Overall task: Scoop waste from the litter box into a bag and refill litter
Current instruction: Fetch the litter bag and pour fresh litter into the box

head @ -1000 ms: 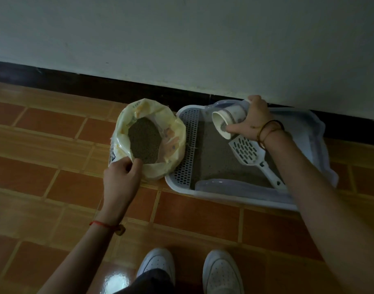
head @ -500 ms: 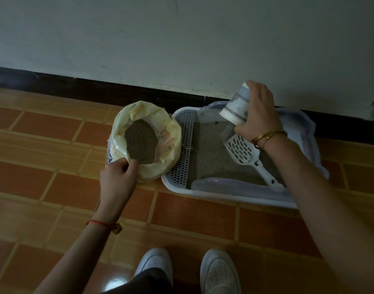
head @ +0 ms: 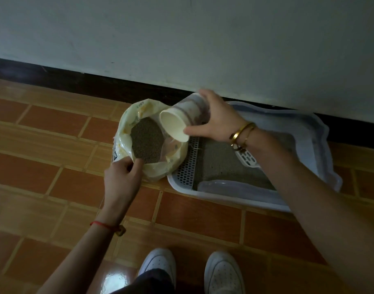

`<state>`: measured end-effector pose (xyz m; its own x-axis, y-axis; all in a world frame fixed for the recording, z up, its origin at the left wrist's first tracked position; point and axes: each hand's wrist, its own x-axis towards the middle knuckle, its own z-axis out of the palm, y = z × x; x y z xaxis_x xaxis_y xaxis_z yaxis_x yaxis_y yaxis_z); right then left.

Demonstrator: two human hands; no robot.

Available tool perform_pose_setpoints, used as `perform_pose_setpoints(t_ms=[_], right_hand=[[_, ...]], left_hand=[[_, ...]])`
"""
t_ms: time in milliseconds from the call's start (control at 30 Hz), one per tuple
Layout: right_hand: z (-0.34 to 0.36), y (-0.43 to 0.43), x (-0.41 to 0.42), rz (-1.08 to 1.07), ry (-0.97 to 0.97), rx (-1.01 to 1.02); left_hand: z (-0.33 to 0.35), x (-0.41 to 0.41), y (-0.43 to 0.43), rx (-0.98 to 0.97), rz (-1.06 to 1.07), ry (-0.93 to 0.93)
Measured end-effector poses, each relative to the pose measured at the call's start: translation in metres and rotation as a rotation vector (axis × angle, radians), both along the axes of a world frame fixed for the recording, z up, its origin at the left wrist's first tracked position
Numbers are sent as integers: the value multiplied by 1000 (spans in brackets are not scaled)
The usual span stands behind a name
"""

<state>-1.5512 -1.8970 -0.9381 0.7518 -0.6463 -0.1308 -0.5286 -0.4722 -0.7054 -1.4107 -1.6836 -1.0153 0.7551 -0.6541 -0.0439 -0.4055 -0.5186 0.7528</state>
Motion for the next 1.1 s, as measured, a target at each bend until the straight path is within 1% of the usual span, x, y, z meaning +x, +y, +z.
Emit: perform_pose_setpoints(t_ms=[100, 200, 333, 400, 467, 533, 600, 633, 667, 733, 767, 867, 967, 1100], right_hand=[[-11, 18, 27, 136, 83, -33], [-22, 28, 50, 237, 133, -65], [-36, 37, 73, 323, 180, -75], [-41, 38, 79, 351, 171, -57], [-44, 35, 82, 334, 138, -12], [-45, 27, 86, 232, 56, 20], [-47, 19, 90, 67, -101, -64], [-47, 14, 93, -6, -161, -151], [-48, 9, 96, -51, -176, -245], [-52, -1, 105, -37, -91, -379], [-55, -4, 110, -1, -28, -403], [-67, -9, 126, 93, 109, -367], [-73, -11, 142, 139, 101, -253], [-70, -17, 158, 157, 49, -285]], left_hand=[[1, 1, 1, -4, 20, 4], [0, 3, 2, -18, 43, 52], [2, 4, 3, -20, 43, 70], [5, 5, 4, -22, 55, 67], [7, 6, 4, -25, 62, 89], [8, 7, 4, -31, 60, 110], [10, 8, 4, -45, 69, 122], [10, 8, 4, -54, 80, 128], [11, 9, 4, -58, 93, 136], [13, 11, 5, -55, 105, 157], [14, 12, 5, -54, 110, 167], [18, 15, 4, -53, 144, 186], [24, 18, 3, -65, 159, 208], [27, 29, 7, -89, 197, 243]])
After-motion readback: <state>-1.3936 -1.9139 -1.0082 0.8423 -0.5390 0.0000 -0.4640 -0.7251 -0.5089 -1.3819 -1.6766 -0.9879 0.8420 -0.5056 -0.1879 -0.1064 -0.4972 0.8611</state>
